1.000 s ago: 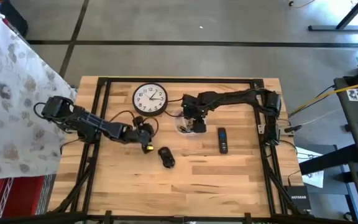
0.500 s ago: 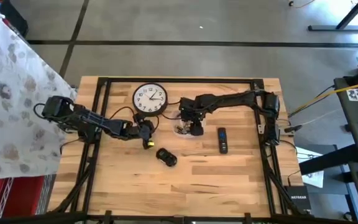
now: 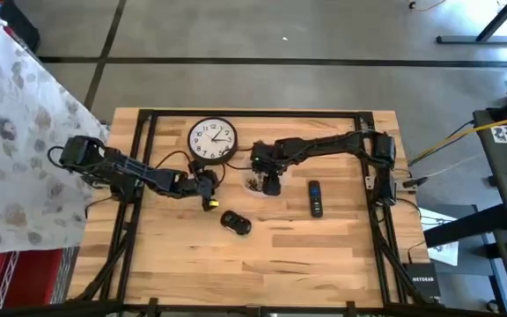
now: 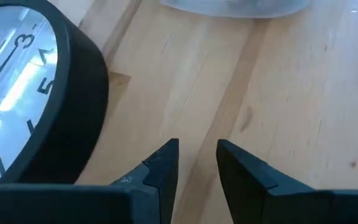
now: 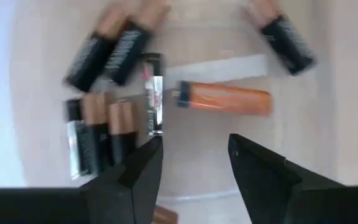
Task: Insert battery
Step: Insert the silver battery into the computer mouse
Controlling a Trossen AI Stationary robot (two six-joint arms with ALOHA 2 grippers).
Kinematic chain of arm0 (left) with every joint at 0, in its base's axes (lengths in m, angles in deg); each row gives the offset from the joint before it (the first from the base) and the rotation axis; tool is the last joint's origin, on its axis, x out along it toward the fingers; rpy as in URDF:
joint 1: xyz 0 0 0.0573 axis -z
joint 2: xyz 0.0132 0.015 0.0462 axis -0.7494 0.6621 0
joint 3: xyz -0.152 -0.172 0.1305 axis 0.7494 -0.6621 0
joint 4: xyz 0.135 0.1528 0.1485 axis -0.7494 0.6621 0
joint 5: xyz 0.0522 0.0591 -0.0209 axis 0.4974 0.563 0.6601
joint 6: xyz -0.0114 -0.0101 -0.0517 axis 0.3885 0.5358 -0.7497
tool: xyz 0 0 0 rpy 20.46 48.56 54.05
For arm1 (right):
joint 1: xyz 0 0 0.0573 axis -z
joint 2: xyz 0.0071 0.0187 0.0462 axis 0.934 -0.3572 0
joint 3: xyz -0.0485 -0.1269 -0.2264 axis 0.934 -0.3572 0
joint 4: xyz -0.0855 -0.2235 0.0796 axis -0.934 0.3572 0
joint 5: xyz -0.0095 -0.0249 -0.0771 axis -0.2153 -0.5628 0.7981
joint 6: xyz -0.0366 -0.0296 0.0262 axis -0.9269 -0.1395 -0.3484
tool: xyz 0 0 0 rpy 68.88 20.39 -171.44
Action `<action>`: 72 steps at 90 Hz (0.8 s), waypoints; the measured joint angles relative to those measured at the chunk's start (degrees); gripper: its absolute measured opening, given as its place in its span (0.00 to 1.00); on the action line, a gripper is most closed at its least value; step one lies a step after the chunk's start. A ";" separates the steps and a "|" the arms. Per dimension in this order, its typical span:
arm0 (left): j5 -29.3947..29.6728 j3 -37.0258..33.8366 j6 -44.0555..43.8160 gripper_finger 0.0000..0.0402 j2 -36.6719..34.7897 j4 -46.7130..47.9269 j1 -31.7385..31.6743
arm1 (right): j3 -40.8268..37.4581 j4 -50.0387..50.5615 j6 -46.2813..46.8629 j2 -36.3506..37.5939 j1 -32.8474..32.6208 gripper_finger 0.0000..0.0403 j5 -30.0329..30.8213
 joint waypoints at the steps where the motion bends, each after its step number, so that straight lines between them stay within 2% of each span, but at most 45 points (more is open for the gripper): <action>1: 0.00 0.00 -0.04 0.24 0.00 0.00 0.00 | 0.01 0.03 0.05 0.00 0.00 0.43 0.11; 28: 0.00 0.00 -0.50 0.24 0.00 0.02 0.00 | -0.54 -3.02 -0.34 0.07 -1.33 0.43 -2.57; 72: 0.02 0.00 -0.30 0.24 0.00 0.09 0.00 | -2.40 -8.25 2.06 -0.09 -1.51 0.43 -1.95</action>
